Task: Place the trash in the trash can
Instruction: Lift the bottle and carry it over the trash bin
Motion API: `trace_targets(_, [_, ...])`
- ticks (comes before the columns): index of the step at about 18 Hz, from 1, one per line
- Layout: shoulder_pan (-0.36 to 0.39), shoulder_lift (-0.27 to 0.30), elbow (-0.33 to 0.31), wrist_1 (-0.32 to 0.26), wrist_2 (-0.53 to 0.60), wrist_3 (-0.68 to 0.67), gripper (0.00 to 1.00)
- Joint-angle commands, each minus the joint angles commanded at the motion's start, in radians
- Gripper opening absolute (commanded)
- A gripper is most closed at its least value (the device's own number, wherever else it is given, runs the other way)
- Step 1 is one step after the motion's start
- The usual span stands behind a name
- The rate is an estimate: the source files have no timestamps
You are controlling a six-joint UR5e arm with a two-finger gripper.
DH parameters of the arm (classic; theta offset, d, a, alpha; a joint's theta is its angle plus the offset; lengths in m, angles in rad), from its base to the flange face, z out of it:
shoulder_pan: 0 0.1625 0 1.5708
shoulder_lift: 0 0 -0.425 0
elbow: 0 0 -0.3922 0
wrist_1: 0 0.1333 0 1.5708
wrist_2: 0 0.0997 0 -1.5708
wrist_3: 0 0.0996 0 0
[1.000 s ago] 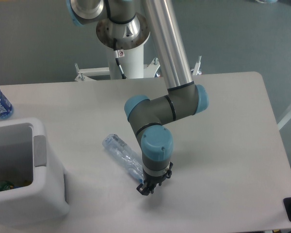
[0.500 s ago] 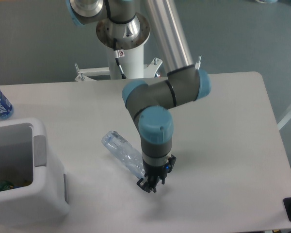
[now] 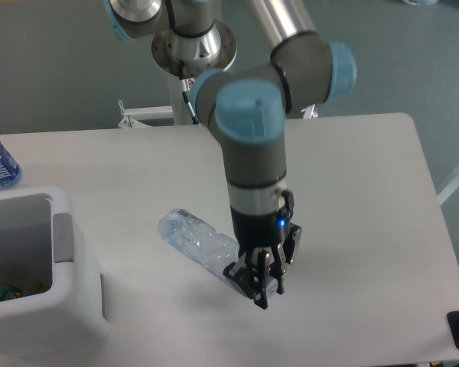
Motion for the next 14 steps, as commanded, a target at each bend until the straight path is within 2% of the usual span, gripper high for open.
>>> trace_targets(1, [-0.003,0.002,0.021,0.037,-0.012,-0.003,0.25])
trace_targets(5, [-0.046,0.012,0.057,0.078,-0.032,-0.006,0.25])
trace_targets(8, [-0.101,0.020,0.063,0.088,-0.032,-0.006,0.25])
trace_targets(11, [-0.123,0.025,0.077,0.117,-0.032,-0.005,0.25])
trace_targets(14, [-0.166,0.025,0.078,0.118,-0.032,-0.002,0.25])
